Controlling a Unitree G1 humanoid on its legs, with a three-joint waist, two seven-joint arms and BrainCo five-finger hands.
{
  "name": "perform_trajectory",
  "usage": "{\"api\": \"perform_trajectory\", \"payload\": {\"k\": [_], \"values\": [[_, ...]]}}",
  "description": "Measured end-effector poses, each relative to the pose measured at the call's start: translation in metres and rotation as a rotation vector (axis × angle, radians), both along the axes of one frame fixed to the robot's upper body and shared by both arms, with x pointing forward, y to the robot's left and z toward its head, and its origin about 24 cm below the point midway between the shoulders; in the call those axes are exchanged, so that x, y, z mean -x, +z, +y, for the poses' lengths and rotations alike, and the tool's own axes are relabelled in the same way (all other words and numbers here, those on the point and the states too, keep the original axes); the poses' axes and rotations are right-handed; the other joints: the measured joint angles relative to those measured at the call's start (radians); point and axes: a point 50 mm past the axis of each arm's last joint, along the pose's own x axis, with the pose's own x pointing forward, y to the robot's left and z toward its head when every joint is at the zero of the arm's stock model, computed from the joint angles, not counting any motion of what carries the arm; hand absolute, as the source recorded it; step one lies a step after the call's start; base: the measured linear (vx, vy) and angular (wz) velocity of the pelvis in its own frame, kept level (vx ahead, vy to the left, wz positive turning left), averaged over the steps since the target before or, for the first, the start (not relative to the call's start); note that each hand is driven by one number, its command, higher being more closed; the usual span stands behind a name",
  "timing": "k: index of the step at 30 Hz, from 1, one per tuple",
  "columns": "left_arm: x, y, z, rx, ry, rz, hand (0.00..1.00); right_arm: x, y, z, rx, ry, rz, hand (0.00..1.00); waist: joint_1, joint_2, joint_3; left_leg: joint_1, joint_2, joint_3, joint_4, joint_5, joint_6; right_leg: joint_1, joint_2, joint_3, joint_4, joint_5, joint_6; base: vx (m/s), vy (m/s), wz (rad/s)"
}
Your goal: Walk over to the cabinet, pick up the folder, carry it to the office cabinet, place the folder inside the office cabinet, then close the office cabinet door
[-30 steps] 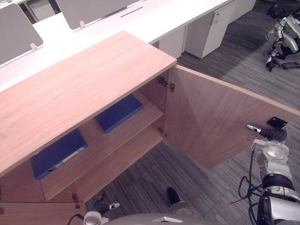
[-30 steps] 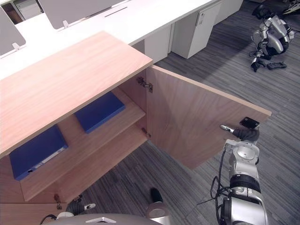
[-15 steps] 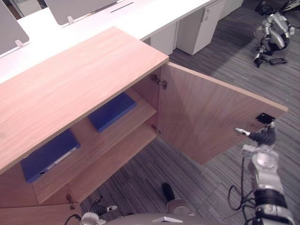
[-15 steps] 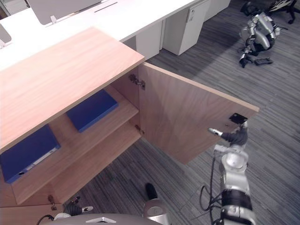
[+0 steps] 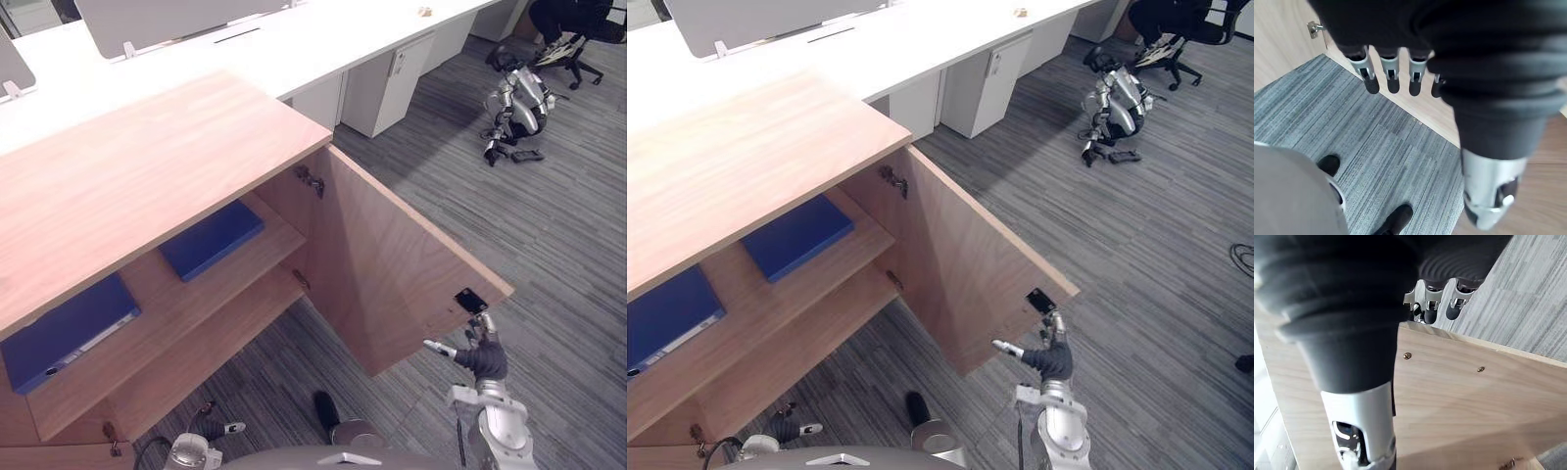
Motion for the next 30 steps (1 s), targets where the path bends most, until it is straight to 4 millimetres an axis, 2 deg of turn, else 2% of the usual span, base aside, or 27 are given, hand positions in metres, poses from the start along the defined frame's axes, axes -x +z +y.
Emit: {"api": "perform_trajectory", "payload": {"k": [5, 7, 11, 14, 22, 30], "values": [[-0.003, 0.001, 0.000, -0.008, -0.021, -0.003, 0.00, 0.003, -0.001, 0.035, -0.077, 0.175, 0.005, 0.00, 0.009, -0.008, -0.013, -0.003, 0.005, -0.001, 0.010, -0.006, -0.012, 0.002, 0.002, -0.001, 0.000, 0.003, -0.004, -0.07, -0.042, 0.00], [-0.004, 0.000, 0.000, -0.012, -0.035, 0.000, 0.00, 0.011, -0.002, 0.056, -0.121, 0.275, 0.027, 0.00, 0.011, -0.026, -0.022, -0.012, 0.005, -0.019, 0.011, -0.004, -0.014, 0.002, 0.000, -0.013, 0.000, 0.002, -0.005, -0.08, -0.054, 0.12], [-0.011, 0.001, -0.002, -0.020, -0.080, -0.005, 0.00, 0.018, -0.006, 0.080, -0.177, 0.363, 0.062, 0.00, 0.026, -0.066, -0.038, -0.027, 0.003, -0.062, 0.012, 0.006, -0.014, 0.008, -0.010, -0.059, 0.004, 0.003, -0.013, -0.06, -0.039, 0.28], [-0.015, 0.002, -0.003, -0.023, -0.088, -0.011, 0.00, 0.005, 0.007, 0.095, -0.203, 0.439, -0.018, 0.00, 0.056, -0.082, -0.054, -0.034, -0.002, -0.111, 0.008, 0.018, -0.011, 0.025, -0.020, -0.107, 0.007, -0.001, -0.020, -0.05, -0.022, 0.48], [-0.013, 0.003, 0.005, -0.043, -0.079, -0.005, 0.00, -0.027, 0.028, 0.111, -0.160, 0.549, -0.151, 0.00, 0.118, -0.111, -0.070, -0.043, -0.035, -0.211, -0.053, 0.061, 0.007, 0.040, -0.056, -0.196, 0.041, -0.046, 0.002, -0.03, 0.019, 0.39], [-0.017, 0.006, 0.015, -0.061, -0.046, -0.024, 0.00, -0.071, 0.017, 0.092, -0.022, 0.557, -0.142, 0.00, 0.149, -0.111, -0.068, -0.089, -0.091, -0.321, -0.088, 0.098, 0.053, 0.036, -0.110, -0.297, 0.050, -0.057, 0.040, 0.02, 0.053, 0.43]]}}
